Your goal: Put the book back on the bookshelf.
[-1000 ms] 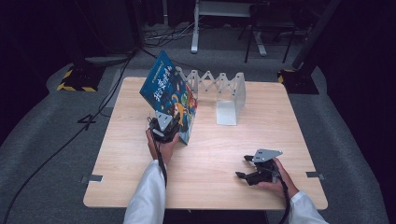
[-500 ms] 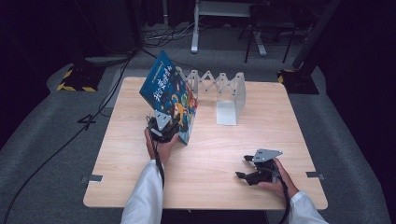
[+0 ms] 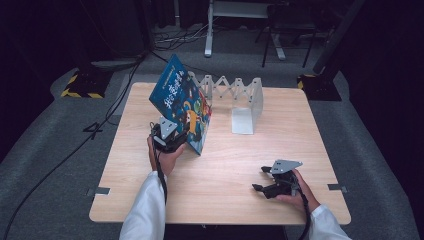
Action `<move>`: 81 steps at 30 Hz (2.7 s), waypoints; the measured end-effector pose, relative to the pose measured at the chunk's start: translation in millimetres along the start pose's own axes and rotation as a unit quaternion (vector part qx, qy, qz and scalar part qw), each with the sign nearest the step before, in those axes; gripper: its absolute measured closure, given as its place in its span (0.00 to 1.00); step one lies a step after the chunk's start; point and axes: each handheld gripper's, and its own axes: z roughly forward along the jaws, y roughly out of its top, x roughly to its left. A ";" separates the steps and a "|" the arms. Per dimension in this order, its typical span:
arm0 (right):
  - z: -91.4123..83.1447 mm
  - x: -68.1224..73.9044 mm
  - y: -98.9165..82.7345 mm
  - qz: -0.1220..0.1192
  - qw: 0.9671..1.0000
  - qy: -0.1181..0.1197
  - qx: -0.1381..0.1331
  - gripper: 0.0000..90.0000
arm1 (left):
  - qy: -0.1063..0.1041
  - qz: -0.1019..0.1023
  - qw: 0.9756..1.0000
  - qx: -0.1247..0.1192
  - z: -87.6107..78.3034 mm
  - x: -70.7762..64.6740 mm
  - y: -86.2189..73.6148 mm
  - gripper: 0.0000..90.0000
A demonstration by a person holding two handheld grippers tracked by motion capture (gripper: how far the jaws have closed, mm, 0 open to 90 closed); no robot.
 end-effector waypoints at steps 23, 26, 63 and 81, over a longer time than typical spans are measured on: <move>-0.9 1.7 2.4 0.000 1.000 -0.004 0.012 0.24 | -0.064 0.119 0.986 0.101 -45.3 6.3 -11.5 0.32; -2.0 2.1 3.3 -0.002 1.000 -0.010 0.017 0.24 | -0.069 0.135 0.982 0.109 -52.9 3.8 -14.3 0.30; -60.3 -5.3 -27.7 0.016 0.992 -0.125 0.023 0.25 | -0.094 0.221 0.949 0.205 -111.5 -9.5 -68.8 0.22; -90.8 -14.9 -67.8 0.066 0.985 -0.157 0.025 0.25 | -0.095 0.185 0.951 0.230 -138.7 7.2 -94.2 0.20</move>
